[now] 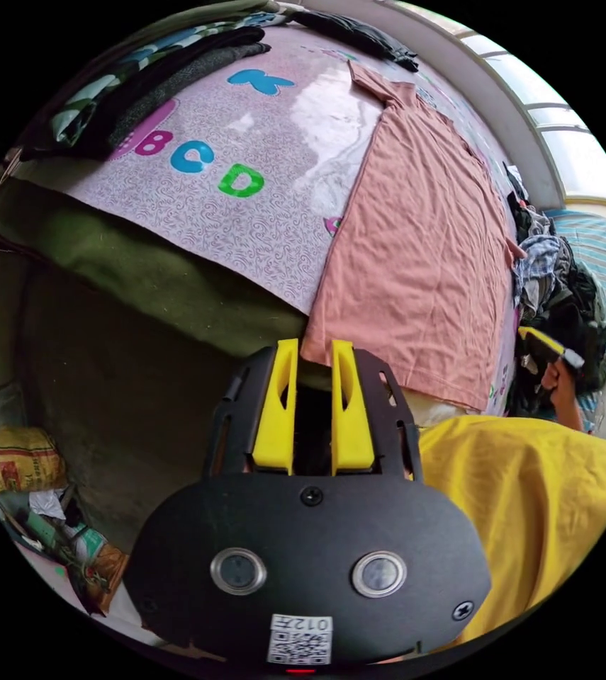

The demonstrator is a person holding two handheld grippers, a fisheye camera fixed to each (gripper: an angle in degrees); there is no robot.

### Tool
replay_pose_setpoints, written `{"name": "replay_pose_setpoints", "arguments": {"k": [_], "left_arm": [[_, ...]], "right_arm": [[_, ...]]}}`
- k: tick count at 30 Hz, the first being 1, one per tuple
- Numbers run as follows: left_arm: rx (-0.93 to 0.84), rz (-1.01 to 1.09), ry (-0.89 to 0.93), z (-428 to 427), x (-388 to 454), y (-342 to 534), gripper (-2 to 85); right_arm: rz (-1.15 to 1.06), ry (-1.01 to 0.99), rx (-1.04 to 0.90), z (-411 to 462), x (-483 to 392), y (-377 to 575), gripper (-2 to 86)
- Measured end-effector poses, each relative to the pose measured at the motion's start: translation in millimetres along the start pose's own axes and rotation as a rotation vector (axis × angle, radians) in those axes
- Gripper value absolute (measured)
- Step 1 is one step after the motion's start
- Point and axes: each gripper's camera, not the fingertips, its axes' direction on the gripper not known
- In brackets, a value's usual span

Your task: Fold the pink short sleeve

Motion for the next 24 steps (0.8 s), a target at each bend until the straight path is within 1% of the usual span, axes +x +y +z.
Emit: {"name": "replay_pose_setpoints", "arguments": {"k": [4,5,7,9,10,11,14,15,17,19,24], "left_arm": [[-0.007,-0.015,0.016,6.0,-10.1,0.2,4.9],[0.014,-0.035,-0.008,0.9,-11.9,2.3,4.9],[0.101,-0.049,-0.105,-16.7,-9.9,6.8,4.8],[0.222,-0.002,-0.25,-39.9,1.7,4.6,5.0],[0.239,0.019,-0.258,-42.7,5.0,0.9,5.1],[0.235,0.073,-0.233,-42.1,11.0,-11.7,5.6],[0.069,0.174,-0.077,-12.6,23.1,-50.8,6.7],[0.033,0.196,-0.053,-0.1,28.6,-58.7,7.1],[0.015,0.225,-0.085,13.7,37.9,-63.9,7.4],[0.002,0.236,-0.119,24.1,44.5,-65.3,7.5],[-0.015,0.225,-0.142,48.7,51.4,-66.7,5.6]], "right_arm": [[-0.116,-0.047,0.094,-22.5,-44.5,-93.4,0.1],[-0.153,-0.066,0.127,-29.4,-60.9,-122.8,0.1],[-0.2,-0.082,0.176,-38.8,-86.3,-167.4,0.2],[-0.249,-0.091,0.201,-43.4,-112.1,-213.3,0.3],[-0.276,-0.098,0.217,-44.6,-128.9,-243.7,0.4],[-0.301,-0.104,0.219,-43.9,-145.5,-274.4,0.6],[-0.322,-0.096,0.182,-36.9,-181.5,-348.9,1.5],[-0.314,-0.096,0.174,-35.4,-187.0,-362.8,1.7],[-0.29,-0.121,0.155,-30.0,-205.4,-411.1,2.5],[-0.291,-0.111,0.154,-25.1,-220.6,-436.4,3.2],[-0.369,0.0,0.114,3.1,-266.2,-468.2,5.3]]}}
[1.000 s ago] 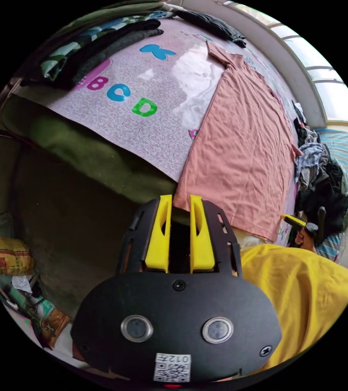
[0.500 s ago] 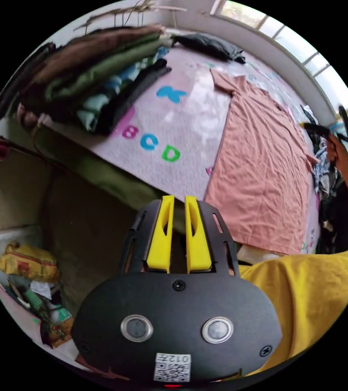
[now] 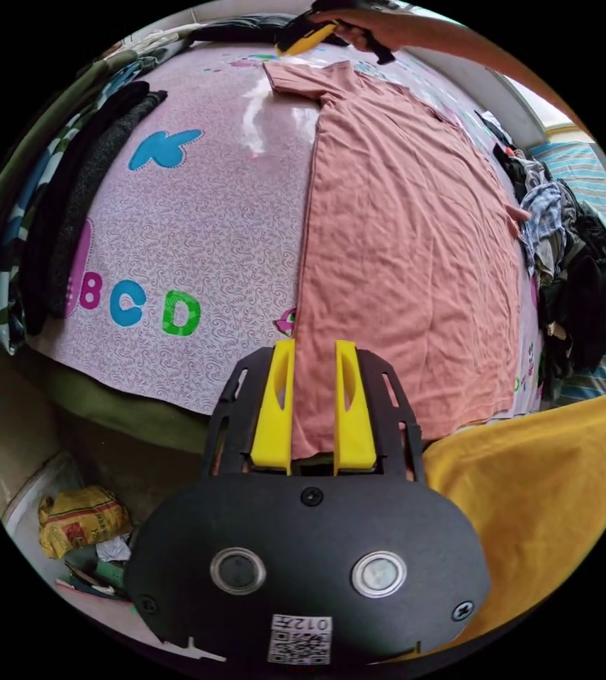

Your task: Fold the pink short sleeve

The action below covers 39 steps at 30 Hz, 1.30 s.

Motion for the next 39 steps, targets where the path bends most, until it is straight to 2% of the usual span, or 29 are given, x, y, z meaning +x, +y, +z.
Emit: {"name": "replay_pose_setpoints", "arguments": {"k": [8,15,21,28,39], "left_arm": [[0.003,-0.03,-0.032,14.7,6.4,-5.5,1.5],[0.022,-0.047,-0.004,25.8,16.6,-11.4,0.2],[0.034,-0.084,0.068,30.8,23.6,-16.1,-0.1],[0.085,-0.051,0.103,20.9,54.7,-20.8,-0.2],[0.106,0.204,0.016,8.5,180.0,-50.6,-0.2]], "right_arm": [[0.038,0.023,-0.038,17.5,-4.3,-24.1,6.7],[0.035,0.045,-0.057,3.0,10.5,-24.4,1.6],[0.196,-0.154,0.004,-31.4,70.4,-4.9,0.5],[0.379,-0.413,0.178,-98.5,163.6,61.3,0.3],[0.618,-0.654,0.39,-158.2,307.8,226.7,0.5]]}}
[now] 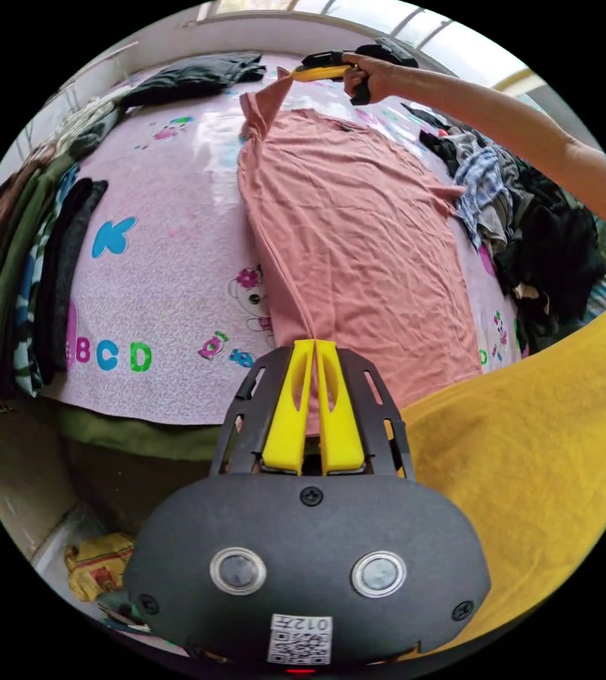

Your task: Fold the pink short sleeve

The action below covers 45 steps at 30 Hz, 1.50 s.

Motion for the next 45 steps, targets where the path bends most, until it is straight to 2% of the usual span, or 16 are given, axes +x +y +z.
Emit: {"name": "replay_pose_setpoints", "arguments": {"k": [8,22,29,34,37,41,45], "left_arm": [[-0.102,0.141,-0.042,36.4,70.9,-51.0,-0.2],[-0.262,0.179,-0.09,53.8,109.7,-127.0,-0.2],[-0.323,0.182,-0.106,60.9,113.8,-162.6,-0.1],[-0.37,0.147,-0.033,66.7,126.5,-189.4,0.6],[-0.325,0.099,0.036,55.6,126.6,-197.6,0.9],[-0.154,0.017,0.169,18.7,109.8,-200.7,0.8],[-0.018,-0.133,0.276,-14.1,74.9,-205.7,0.5]], "right_arm": [[0.138,-0.101,0.029,-72.4,99.3,22.9,0.4],[0.186,-0.111,0.013,-128.4,155.1,26.3,0.5],[0.201,0.033,-0.082,-132.3,167.6,32.8,1.2],[0.225,0.105,-0.057,-155.8,167.2,39.2,2.4],[0.15,0.146,-0.004,-173.8,146.3,49.4,3.2],[-0.055,0.168,-0.101,-160.2,99.7,73.8,5.1],[-0.149,0.202,-0.145,-147.6,89.3,100.8,6.0]]}}
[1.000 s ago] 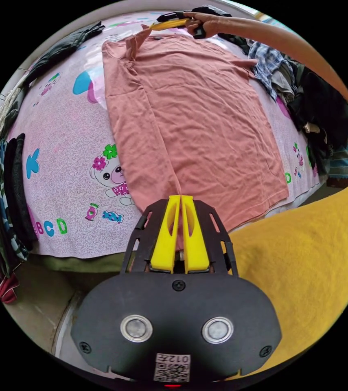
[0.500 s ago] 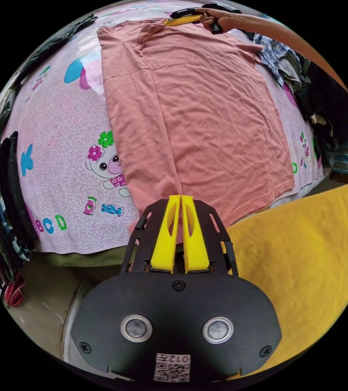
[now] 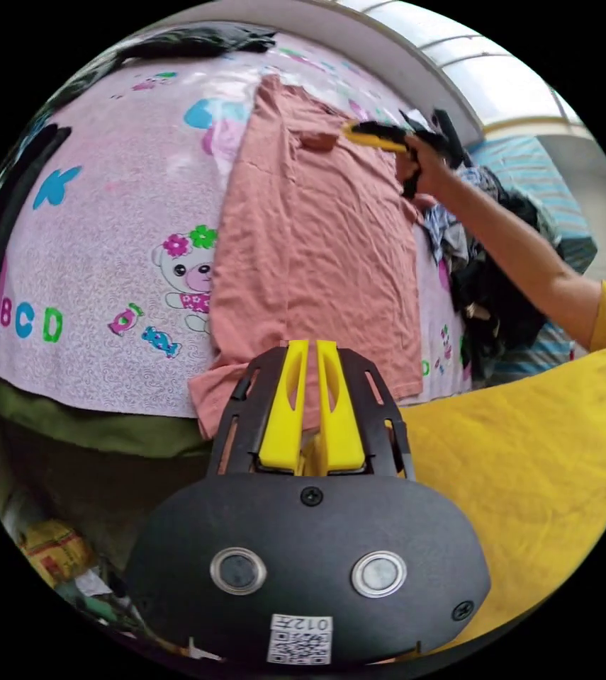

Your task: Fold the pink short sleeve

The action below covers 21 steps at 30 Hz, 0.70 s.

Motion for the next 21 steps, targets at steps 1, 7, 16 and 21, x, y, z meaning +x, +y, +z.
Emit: {"name": "replay_pose_setpoints", "arguments": {"k": [1,7,16,21], "left_arm": [[0.019,-0.016,0.009,-5.2,-3.5,-3.4,0.5],[0.209,0.112,-0.043,-57.6,-0.1,-110.4,0.4],[0.102,0.242,-0.1,-55.8,46.0,-348.1,0.3],[0.017,0.265,-0.115,-26.3,71.6,-437.2,0.4]], "right_arm": [[-0.038,0.047,-0.011,4.2,-3.4,6.4,6.4],[-0.223,0.131,-0.002,7.2,-20.0,19.6,7.7],[-0.312,0.105,-0.041,7.6,-15.4,10.3,7.7],[-0.278,0.025,-0.029,-2.7,-4.2,9.2,3.3]]}}
